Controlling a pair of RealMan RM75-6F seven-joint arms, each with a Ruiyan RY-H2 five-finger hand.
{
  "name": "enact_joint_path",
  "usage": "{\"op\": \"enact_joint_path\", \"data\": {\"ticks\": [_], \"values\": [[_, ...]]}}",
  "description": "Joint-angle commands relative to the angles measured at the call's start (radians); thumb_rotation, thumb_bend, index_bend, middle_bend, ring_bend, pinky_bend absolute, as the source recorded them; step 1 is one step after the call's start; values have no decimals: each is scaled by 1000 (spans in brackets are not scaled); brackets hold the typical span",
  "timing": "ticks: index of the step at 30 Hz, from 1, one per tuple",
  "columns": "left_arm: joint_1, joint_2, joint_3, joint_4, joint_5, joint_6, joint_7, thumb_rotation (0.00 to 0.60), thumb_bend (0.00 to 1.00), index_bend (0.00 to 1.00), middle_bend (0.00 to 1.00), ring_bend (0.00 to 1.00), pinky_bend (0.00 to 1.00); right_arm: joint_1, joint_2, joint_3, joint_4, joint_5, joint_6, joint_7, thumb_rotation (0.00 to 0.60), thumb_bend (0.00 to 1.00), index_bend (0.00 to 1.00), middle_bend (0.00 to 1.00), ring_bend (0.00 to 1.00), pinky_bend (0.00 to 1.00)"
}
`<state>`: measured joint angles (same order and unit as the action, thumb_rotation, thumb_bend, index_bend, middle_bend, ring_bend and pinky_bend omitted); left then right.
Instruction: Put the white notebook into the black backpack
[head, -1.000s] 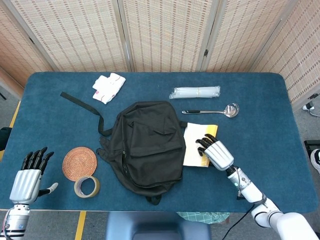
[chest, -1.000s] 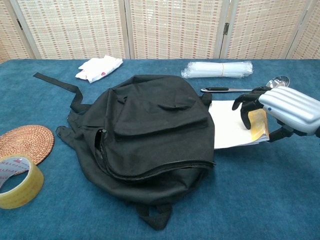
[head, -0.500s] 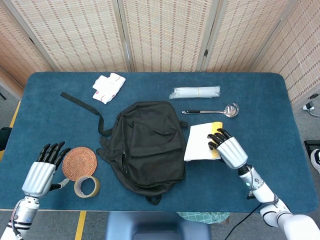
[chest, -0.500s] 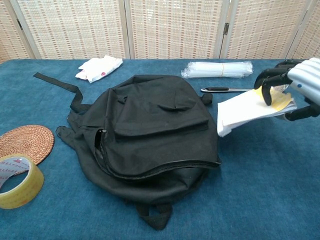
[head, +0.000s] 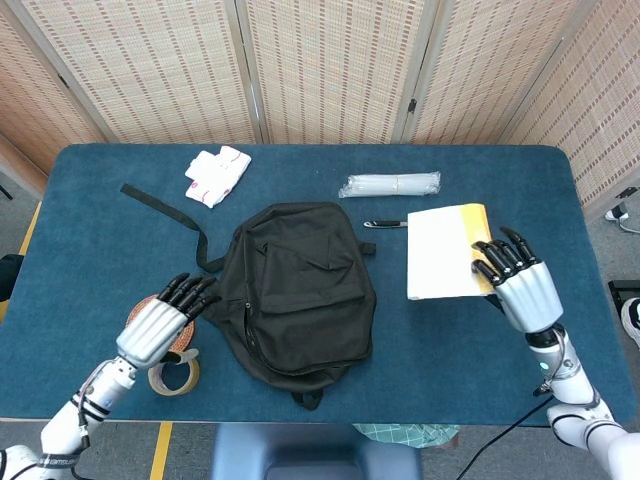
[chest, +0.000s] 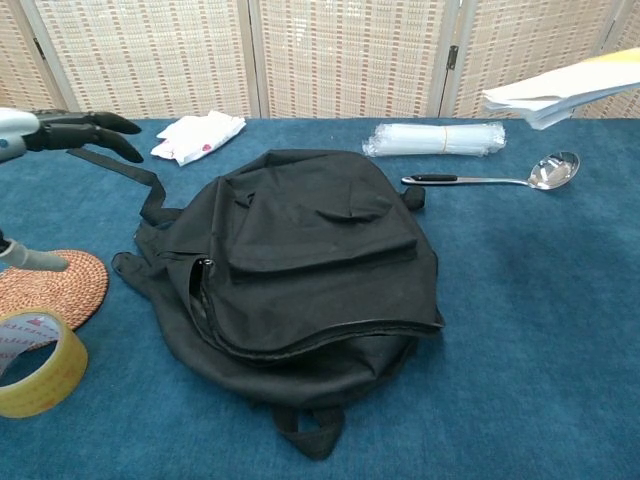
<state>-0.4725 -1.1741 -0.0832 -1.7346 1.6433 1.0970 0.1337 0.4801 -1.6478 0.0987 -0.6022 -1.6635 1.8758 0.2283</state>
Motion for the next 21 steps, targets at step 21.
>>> {"op": "enact_joint_path", "data": {"ticks": [21], "values": [[-291,-281,-14,57,-129,-336,34,600,197,254,61,82,0,-41,235,17,-376,-46,3,-228,600,583,776,433,412,275]]}}
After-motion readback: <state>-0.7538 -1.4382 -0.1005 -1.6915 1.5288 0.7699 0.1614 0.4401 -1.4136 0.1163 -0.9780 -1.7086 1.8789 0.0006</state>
